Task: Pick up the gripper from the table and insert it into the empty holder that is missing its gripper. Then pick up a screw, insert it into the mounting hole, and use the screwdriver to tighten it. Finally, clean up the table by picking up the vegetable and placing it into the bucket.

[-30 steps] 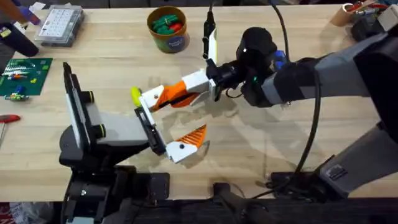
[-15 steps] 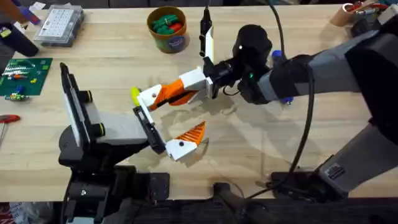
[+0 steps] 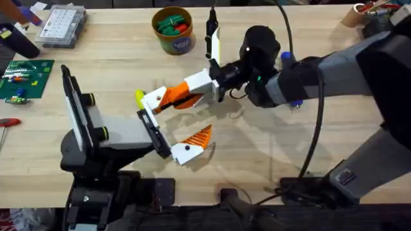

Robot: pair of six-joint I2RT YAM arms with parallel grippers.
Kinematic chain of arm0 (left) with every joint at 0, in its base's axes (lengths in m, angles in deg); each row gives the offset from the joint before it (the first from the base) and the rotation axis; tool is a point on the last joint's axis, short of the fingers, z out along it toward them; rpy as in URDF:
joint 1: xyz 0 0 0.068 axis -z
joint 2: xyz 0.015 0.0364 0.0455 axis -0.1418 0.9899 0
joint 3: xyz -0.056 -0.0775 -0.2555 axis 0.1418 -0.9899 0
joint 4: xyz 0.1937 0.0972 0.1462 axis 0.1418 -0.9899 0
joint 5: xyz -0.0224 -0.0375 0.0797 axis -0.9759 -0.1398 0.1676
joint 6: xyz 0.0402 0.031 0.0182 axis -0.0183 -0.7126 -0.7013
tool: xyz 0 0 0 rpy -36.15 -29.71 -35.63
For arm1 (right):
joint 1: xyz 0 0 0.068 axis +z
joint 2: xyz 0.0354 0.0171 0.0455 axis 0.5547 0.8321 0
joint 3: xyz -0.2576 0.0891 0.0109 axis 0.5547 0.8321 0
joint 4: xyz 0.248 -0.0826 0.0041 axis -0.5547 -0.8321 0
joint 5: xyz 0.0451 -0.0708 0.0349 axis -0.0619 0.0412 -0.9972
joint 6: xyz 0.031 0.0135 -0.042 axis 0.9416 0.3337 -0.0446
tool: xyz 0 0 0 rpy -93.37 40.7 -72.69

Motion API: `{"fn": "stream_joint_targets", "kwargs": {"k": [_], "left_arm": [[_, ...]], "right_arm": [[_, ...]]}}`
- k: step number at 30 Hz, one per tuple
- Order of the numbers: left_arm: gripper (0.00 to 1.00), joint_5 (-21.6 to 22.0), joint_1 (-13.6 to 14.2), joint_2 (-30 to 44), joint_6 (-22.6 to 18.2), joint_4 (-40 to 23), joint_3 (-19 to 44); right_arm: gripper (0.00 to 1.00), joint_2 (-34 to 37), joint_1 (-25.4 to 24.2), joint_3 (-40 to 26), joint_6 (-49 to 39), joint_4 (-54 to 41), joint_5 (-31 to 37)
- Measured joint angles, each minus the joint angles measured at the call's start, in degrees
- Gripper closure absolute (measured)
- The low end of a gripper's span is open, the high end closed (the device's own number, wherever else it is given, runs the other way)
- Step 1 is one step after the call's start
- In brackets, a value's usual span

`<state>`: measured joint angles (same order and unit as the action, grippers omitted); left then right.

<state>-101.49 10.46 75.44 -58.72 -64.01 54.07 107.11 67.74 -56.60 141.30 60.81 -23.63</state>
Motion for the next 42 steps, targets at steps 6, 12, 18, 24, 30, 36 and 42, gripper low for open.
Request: {"fn": "stream_joint_targets", "kwargs": {"k": [6,12,18,24,30,36,42], "left_arm": [[0.014,0.0,0.0,0.0,0.0,0.0,0.0],[0.014,0.3,0.0,0.0,0.0,0.0,0.0],[0.014,0.3,0.0,0.0,0.0,0.0,0.0],[0.014,0.4,-0.1,0.0,0.0,0.0,0.0],[0.014,0.8,-0.3,0.0,0.0,0.1,0.0],[0.013,0.8,-0.3,0.0,0.0,0.1,0.0],[0.013,0.8,-0.3,0.0,0.1,0.1,0.0]], "right_arm": [[0.985,0.0,0.1,0.0,0.0,0.0,0.0],[0.985,0.0,0.3,0.0,0.0,0.0,0.5],[0.985,0.0,0.3,0.0,0.0,0.0,0.6],[0.985,0.0,0.4,0.0,0.0,0.0,0.9],[0.985,0.0,0.7,0.0,0.0,0.0,1.9],[0.985,0.0,0.7,0.0,0.0,0.0,2.0],[0.985,0.0,0.7,0.3,0.0,0.1,2.2]]}}
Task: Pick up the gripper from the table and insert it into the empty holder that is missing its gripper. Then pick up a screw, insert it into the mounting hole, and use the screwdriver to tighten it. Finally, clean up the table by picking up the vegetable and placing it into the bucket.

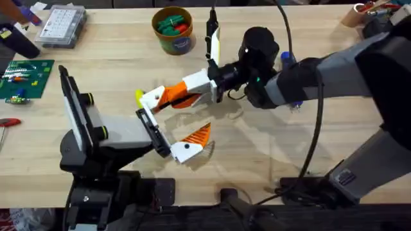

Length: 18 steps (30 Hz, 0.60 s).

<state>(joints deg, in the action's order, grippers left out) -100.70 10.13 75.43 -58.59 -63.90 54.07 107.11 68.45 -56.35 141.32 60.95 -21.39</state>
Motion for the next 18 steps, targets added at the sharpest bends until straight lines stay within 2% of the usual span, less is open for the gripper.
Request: {"fn": "stream_joint_targets", "kwargs": {"k": [18], "left_arm": [[0.014,-0.1,0.0,0.0,0.5,0.0,0.0]], "right_arm": [[0.985,0.0,0.0,0.4,0.0,0.3,0.4]]}}
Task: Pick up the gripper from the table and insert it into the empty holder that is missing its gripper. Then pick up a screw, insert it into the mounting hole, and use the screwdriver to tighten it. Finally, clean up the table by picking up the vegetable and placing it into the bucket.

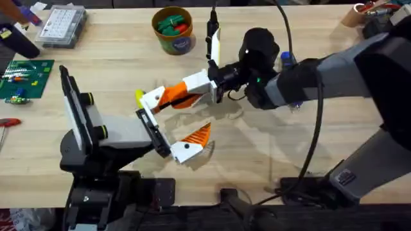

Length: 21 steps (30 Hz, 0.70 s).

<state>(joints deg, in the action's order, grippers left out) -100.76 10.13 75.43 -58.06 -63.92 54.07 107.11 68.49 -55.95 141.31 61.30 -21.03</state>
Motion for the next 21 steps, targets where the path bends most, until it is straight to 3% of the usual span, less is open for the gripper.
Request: {"fn": "stream_joint_targets", "kwargs": {"k": [15,16,18,21], "left_arm": [[0.014,0.0,0.0,0.0,0.0,0.0,0.0],[0.014,0.0,0.0,0.0,0.0,0.0,0.0],[0.014,-0.5,0.0,0.0,-0.1,0.0,0.0],[0.014,-2.5,0.7,0.0,-0.1,-0.3,0.1]], "right_arm": [[0.983,0.0,0.0,0.0,0.0,0.0,0.0],[0.939,0.0,0.0,0.0,0.0,-0.1,0.1],[0.761,0.0,0.1,0.1,0.0,-0.4,0.6],[0.319,0.0,1.1,0.2,0.0,-0.5,1.6]]}}
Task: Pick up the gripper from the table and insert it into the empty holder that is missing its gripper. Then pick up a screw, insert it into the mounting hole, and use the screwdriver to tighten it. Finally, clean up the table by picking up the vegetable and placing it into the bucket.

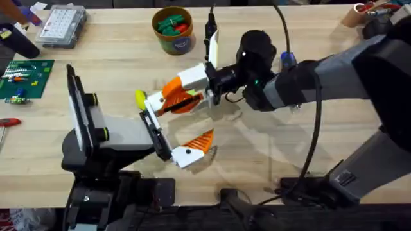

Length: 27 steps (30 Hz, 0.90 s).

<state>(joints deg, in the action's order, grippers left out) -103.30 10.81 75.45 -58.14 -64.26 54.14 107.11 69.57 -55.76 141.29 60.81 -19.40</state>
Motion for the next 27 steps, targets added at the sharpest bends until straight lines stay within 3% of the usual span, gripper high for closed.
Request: {"fn": "stream_joint_targets", "kwargs": {"k": [2,3,27], "left_arm": [[0.015,-0.6,0.1,0.0,0.0,0.0,0.0],[0.014,-0.8,0.1,0.0,0.0,-0.1,0.0],[0.014,-1.6,0.1,0.0,0.0,-0.2,0.0]], "right_arm": [[0.059,0.0,0.5,0.0,0.0,0.0,0.4],[0.022,0.0,0.6,0.0,-0.1,0.0,0.5],[0.005,0.0,-1.5,0.0,-0.2,0.0,0.5]]}}
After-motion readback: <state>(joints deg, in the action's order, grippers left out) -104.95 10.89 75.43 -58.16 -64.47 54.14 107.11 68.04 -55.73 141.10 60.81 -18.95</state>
